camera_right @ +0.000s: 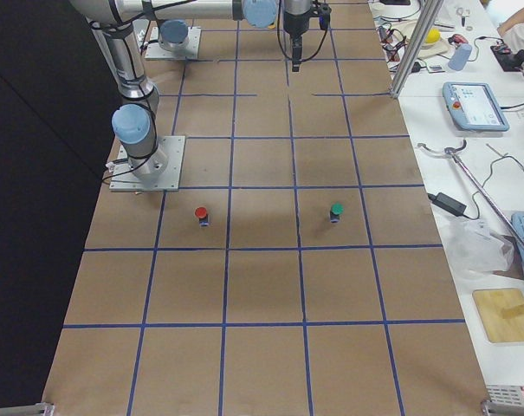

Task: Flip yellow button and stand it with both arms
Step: 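Lower the left gripper onto the lying yellow button and close on it, then lift the yellow button with the left gripper while the right gripper approaches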

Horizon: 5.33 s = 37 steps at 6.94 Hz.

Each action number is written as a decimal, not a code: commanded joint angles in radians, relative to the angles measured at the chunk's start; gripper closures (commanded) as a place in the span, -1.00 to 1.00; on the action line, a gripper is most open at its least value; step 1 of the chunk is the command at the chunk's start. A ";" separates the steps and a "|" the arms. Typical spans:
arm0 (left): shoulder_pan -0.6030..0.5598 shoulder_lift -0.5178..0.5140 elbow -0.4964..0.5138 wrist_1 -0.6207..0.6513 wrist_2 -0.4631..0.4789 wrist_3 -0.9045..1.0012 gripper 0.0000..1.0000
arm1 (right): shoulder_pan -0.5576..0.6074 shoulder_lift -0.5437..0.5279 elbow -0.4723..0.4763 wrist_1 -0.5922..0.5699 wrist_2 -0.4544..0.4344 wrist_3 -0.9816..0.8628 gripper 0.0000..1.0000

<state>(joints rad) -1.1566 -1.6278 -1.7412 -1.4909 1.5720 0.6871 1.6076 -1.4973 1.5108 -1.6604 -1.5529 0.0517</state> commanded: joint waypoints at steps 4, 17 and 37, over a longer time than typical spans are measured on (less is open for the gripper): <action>0.118 -0.158 -0.134 0.287 0.057 0.446 -1.00 | 0.000 0.000 -0.001 -0.002 -0.006 0.000 -1.00; 0.100 -0.205 -0.195 0.406 0.033 0.442 1.00 | 0.000 0.000 -0.003 -0.007 -0.006 0.000 -1.00; -0.382 0.049 -0.257 -0.086 -1.615 -0.931 1.00 | -0.239 0.055 -0.041 0.828 0.983 -0.222 -1.00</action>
<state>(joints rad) -1.5339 -1.5778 -1.9904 -1.5748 -0.0084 -0.2417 1.3594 -1.4461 1.4710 -0.8280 -0.5653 -0.1639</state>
